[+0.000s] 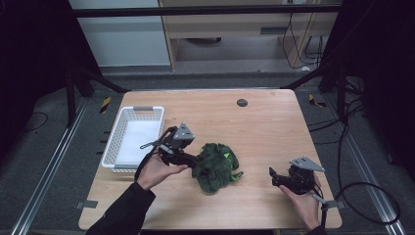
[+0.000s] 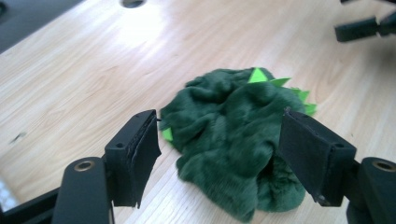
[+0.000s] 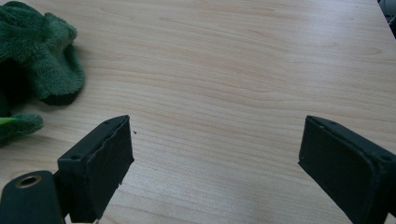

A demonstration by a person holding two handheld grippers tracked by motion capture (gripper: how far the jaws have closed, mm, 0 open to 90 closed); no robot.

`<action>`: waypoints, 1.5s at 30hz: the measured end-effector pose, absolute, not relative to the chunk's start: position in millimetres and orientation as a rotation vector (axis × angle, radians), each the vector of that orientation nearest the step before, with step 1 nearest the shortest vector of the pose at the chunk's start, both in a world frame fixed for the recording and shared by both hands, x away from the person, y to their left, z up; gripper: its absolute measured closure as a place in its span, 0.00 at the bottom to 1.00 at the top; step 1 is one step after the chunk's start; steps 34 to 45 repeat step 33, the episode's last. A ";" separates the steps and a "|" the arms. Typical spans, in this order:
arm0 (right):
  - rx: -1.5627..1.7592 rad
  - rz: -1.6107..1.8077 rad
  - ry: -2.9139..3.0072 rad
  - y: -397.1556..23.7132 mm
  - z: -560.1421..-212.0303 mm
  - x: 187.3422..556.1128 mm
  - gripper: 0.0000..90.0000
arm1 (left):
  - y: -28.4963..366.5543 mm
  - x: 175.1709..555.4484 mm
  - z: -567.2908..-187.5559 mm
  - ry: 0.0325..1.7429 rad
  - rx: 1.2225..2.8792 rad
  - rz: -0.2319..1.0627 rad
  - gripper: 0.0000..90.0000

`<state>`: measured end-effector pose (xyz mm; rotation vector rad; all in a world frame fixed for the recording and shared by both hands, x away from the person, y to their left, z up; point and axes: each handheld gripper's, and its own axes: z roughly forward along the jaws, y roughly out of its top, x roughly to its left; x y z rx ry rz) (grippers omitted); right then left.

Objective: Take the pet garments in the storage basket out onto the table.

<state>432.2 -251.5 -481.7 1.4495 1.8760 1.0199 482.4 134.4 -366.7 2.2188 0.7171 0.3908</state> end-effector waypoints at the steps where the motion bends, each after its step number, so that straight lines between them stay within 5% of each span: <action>1: 1.450 1.021 1.876 -251.5 -481.9 432.3 0.11 | 139.5 479.9 -367.7 0.738 2.191 0.408 0.31; 13: 1.447 1.020 1.878 -252.1 -483.0 432.6 0.11 | 190.6 455.0 -382.3 0.936 1.900 0.513 0.37; 28: 1.446 1.023 1.882 -253.4 -484.2 431.4 0.12 | 231.8 425.1 -415.2 1.053 1.821 0.550 0.49; 45: 1.430 1.028 1.890 -251.4 -485.5 429.4 0.13 | 242.3 415.7 -421.5 1.063 1.810 0.560 0.49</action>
